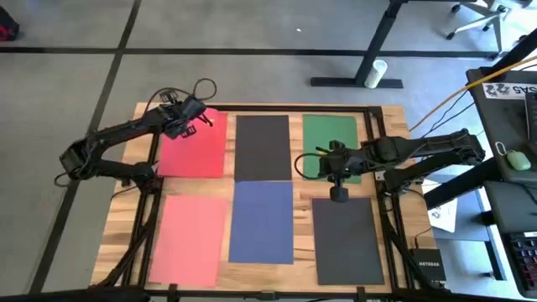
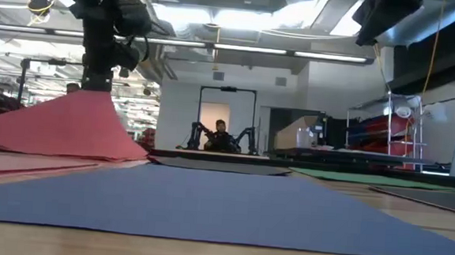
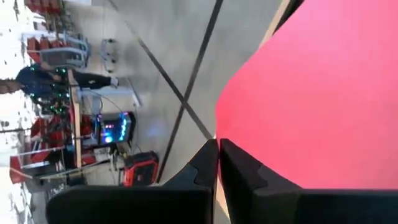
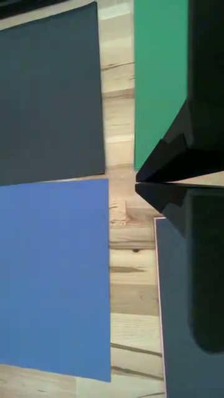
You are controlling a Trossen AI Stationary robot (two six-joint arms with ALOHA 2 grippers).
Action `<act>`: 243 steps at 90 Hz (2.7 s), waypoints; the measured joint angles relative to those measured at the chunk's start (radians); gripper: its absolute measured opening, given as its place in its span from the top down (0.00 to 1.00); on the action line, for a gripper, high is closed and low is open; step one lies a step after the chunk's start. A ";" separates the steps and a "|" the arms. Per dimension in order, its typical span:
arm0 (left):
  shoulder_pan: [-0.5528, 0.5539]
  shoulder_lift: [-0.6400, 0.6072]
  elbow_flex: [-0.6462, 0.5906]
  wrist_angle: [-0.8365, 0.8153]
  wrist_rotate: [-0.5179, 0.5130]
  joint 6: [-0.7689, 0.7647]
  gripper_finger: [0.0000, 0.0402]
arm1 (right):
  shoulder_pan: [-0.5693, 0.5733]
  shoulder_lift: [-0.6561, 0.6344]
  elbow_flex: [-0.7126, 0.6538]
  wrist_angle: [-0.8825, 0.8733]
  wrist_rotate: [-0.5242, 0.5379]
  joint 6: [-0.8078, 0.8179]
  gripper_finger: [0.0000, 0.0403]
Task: Organize paper
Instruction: Stack the red paper on the stacked red paper
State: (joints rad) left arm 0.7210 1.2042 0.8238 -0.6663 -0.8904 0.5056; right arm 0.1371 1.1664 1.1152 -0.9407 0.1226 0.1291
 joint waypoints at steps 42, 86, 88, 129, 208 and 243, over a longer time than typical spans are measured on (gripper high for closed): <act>0.012 0.136 0.000 0.059 0.073 -0.138 1.00 | 0.000 0.000 0.000 -0.003 0.001 0.000 1.00; 0.063 0.137 0.000 0.059 0.139 -0.243 0.99 | 0.000 0.000 0.000 -0.004 0.001 0.000 1.00; 0.063 0.137 0.000 0.058 0.145 -0.243 0.99 | 0.000 0.000 0.000 -0.004 0.001 0.000 1.00; 0.063 0.137 0.000 0.058 0.211 -0.274 0.74 | 0.000 0.000 0.000 -0.004 0.001 0.000 1.00; 0.050 0.135 0.153 -0.058 0.188 -0.384 0.48 | 0.000 0.000 0.000 -0.005 -0.007 0.000 1.00; 0.038 0.148 0.131 -0.118 0.316 -0.531 0.64 | 0.000 0.000 0.000 -0.004 -0.008 -0.003 1.00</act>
State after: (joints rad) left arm 0.7589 1.3523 0.9548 -0.7844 -0.5741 -0.0252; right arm 0.1375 1.1664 1.1149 -0.9449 0.1143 0.1257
